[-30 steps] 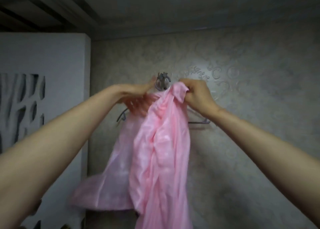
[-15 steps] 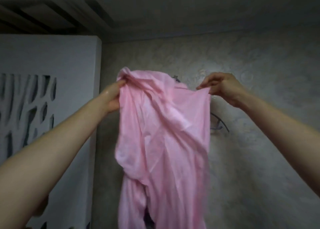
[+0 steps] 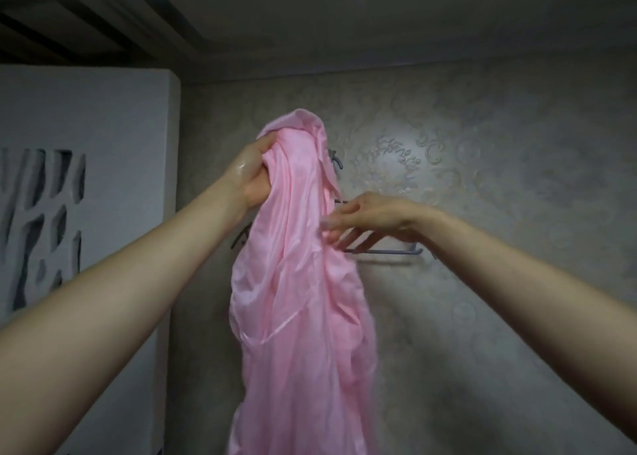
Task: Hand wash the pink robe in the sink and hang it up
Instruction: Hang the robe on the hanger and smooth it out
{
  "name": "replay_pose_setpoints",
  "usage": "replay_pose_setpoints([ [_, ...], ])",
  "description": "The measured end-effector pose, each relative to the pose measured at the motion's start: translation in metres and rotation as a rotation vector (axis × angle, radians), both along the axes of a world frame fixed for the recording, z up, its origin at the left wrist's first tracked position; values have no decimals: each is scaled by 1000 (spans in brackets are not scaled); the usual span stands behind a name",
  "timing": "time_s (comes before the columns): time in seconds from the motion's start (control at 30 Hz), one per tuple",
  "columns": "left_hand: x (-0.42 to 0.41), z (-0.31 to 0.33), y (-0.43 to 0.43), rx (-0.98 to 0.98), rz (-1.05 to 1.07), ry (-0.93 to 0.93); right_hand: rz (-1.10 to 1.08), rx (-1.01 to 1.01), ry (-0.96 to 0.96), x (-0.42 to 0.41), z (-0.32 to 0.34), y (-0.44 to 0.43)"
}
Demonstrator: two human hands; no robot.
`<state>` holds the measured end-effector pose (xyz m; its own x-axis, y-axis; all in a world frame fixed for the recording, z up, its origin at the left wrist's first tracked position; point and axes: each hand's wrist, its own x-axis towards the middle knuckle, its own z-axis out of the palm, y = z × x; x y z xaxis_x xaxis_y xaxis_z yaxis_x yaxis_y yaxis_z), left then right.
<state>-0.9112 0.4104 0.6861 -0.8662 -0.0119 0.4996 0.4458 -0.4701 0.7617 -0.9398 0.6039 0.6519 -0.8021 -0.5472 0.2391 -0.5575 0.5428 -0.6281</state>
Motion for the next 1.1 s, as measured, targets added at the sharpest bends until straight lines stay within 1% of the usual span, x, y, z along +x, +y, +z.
replay_pose_setpoints([
  [0.07, 0, 3, -1, -25, -23, 34, -43, -215, 23, -11, -5, -7],
  [0.1, -1, 4, -7, -28, -24, 52, -46, -317, -4, -14, -4, -5],
  [0.17, -8, 5, -29, -57, 44, 107, -10, -512, -103, -21, 4, 4],
  [0.23, -14, 1, -53, -166, 202, 146, 32, -658, -166, -22, 14, 13],
  [0.27, -18, 0, -64, -213, 302, 130, 43, -706, -185, -22, 20, 15],
  [0.37, -30, -6, -92, -242, 476, 79, 20, -762, -187, -21, 30, 16],
  [0.5, -31, -5, -104, -170, 669, 113, 36, -712, -189, -23, 29, 13],
  [0.53, -27, -5, -103, -178, 704, 140, 42, -743, -213, -24, 29, 12],
  [0.57, -25, -6, -102, -226, 733, 156, 52, -797, -250, -25, 30, 11],
  [0.6, -23, -7, -99, -362, 754, 134, 63, -860, -298, -24, 31, 10],
  [0.63, -18, -10, -96, -624, 778, 52, 75, -925, -353, -22, 33, 8],
  [0.67, -16, -14, -93, -955, 795, -82, 78, -986, -394, -20, 35, 6],
  [0.7, -14, -16, -91, -1274, 887, -202, 72, -1045, -415, -19, 38, 4],
  [0.73, -9, -16, -85, -1444, 1093, -242, 58, -1091, -418, -18, 42, 0],
  [0.77, -2, -13, -76, -1439, 1300, -135, 49, -1128, -418, -17, 44, -6],
  [0.8, 8, -11, -62, -1342, 1348, 8, 42, -1158, -412, -16, 46, -14],
  [0.83, 16, -11, -44, -1211, 1144, 64, 36, -1178, -388, -15, 48, -23],
  [0.87, 26, -15, -21, -1108, 779, 50, 33, -1193, -347, -14, 50, -31],
  [0.9, 34, -23, 0, -1079, 473, 2, 45, -1201, -302, -13, 52, -40],
  [0.93, 33, -36, 19, -1121, 336, 2, 80, -1195, -254, -11, 54, -48],
  [0.97, 24, -47, 31, -1153, 336, 17, 140, -1177, -204, -8, 56, -56],
  [1.0, 11, -56, 37, -1109, 443, 63, 208, -1140, -128, -3, 57, -62],
  [1.03, -3, -60, 36, -1005, 557, 131, 238, -1078, 13, 0, 57, -66],
  [1.07, -15, -59, 31, -877, 614, 198, 235, -994, 206, 0, 56, -65],
  [1.1, -21, -54, 21, -763, 621, 218, 223, -892, 415, -4, 54, -58],
])
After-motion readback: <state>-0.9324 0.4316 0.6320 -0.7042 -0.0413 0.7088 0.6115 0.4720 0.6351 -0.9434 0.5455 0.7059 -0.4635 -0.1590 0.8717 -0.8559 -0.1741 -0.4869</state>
